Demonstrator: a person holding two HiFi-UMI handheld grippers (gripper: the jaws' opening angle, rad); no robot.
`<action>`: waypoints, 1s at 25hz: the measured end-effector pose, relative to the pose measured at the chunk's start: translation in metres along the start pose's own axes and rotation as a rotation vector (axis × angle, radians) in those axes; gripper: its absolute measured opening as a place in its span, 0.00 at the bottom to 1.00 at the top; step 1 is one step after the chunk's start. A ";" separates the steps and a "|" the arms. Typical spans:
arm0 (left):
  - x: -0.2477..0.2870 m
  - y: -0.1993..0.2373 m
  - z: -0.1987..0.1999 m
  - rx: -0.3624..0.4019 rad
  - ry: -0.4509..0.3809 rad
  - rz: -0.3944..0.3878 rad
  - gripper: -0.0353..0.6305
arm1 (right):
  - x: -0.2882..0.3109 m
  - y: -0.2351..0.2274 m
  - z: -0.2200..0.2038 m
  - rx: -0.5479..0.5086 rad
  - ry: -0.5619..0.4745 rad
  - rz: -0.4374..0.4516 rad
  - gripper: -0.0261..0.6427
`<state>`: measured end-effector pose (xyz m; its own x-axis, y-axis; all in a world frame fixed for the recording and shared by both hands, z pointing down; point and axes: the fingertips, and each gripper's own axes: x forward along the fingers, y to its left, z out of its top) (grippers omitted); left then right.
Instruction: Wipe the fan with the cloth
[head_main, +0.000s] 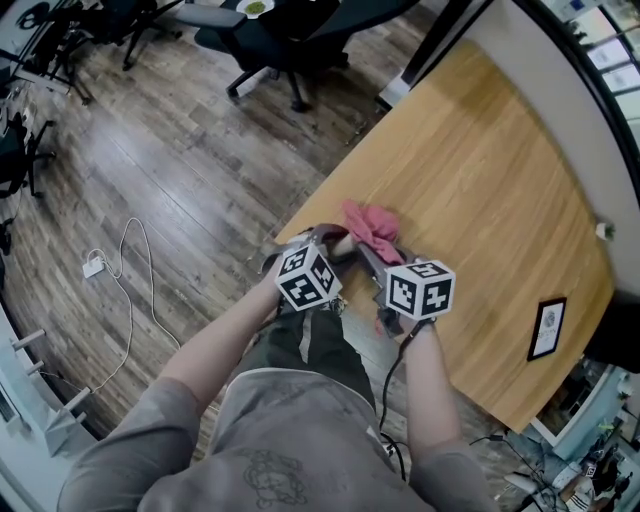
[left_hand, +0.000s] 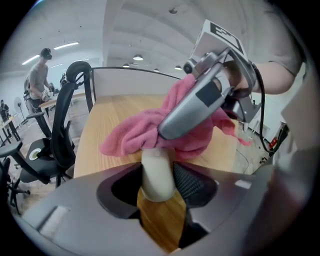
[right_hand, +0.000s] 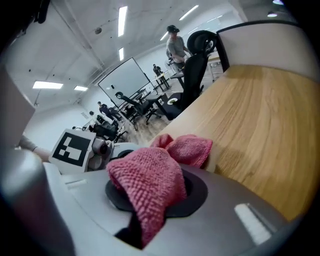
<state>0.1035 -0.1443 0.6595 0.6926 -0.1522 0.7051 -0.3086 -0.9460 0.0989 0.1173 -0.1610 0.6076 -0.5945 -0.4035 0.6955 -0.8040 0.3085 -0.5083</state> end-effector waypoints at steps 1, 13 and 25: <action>0.000 0.000 -0.001 -0.003 0.002 -0.001 0.35 | -0.005 -0.008 0.004 0.018 -0.031 -0.036 0.16; -0.005 0.010 -0.005 -0.177 0.043 0.010 0.36 | -0.081 -0.073 0.046 0.043 -0.225 -0.330 0.16; -0.085 0.039 0.029 -0.216 -0.064 0.155 0.19 | -0.176 -0.017 0.109 -0.115 -0.452 -0.345 0.16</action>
<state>0.0517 -0.1771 0.5830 0.6640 -0.3148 0.6783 -0.5416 -0.8279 0.1460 0.2344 -0.1892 0.4379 -0.2634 -0.8174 0.5123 -0.9609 0.1751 -0.2147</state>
